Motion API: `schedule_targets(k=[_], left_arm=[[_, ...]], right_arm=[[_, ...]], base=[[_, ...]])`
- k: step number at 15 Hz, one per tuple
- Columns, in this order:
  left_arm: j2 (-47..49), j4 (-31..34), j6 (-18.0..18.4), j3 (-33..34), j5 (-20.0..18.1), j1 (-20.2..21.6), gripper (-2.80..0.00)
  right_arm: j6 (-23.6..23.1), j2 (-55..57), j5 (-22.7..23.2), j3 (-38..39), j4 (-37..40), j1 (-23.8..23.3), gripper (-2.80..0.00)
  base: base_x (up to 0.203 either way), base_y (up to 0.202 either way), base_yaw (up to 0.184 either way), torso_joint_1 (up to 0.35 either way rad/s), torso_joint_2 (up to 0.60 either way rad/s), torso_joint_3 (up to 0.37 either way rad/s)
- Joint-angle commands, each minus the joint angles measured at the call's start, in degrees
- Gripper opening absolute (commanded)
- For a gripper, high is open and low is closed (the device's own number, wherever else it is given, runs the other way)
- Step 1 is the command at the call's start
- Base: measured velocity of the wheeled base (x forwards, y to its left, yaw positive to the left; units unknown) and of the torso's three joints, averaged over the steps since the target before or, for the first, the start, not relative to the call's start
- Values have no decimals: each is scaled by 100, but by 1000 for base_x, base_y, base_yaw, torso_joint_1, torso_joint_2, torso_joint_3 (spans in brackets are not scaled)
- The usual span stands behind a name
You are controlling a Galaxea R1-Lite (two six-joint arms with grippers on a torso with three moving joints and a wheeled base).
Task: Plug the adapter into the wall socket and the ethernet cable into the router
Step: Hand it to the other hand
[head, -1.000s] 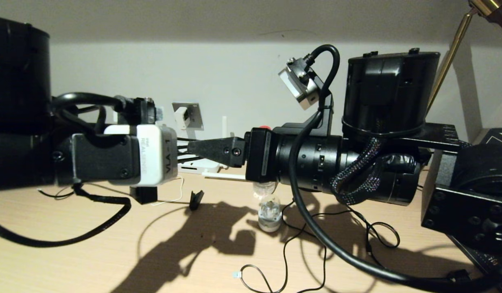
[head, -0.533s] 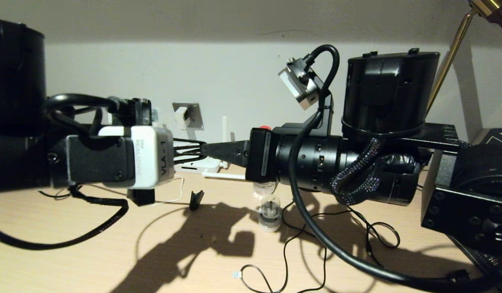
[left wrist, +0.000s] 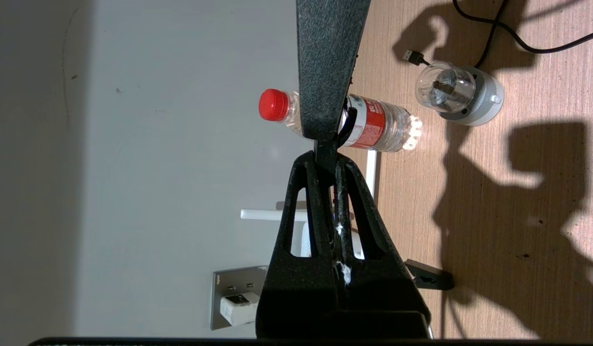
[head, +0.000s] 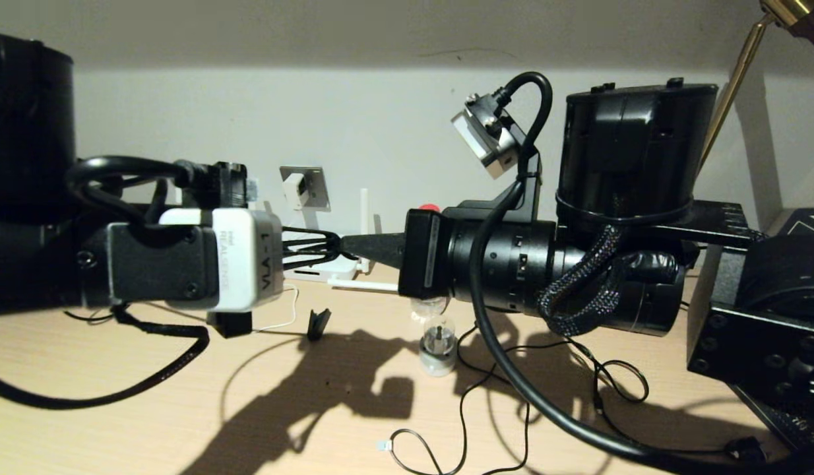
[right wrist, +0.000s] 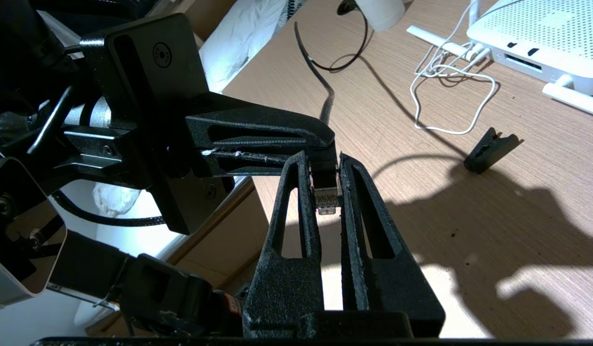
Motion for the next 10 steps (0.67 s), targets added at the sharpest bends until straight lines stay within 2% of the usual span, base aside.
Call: schedule_targets(k=[1,8,9,10], left_arm=[[8,1,40,5,-7,-8,-280],[0,1,-26,-5,2,-78,-280],[-1,9,-102,5,2,-97,0],[-3,8,-138,30,2,-125,0]], right_arm=[[19,-24,10,13,-17,8,-280],[19,-14,1,92,0,43,-280],[19,-7,1,84,0,43,-280],[19,-7,1,83,0,43,-280]], base=[[0,0,0,0,0,0],[0,0,0,0,0,0],[0,0,0,0,0,0],[0,0,0,0,0,0]])
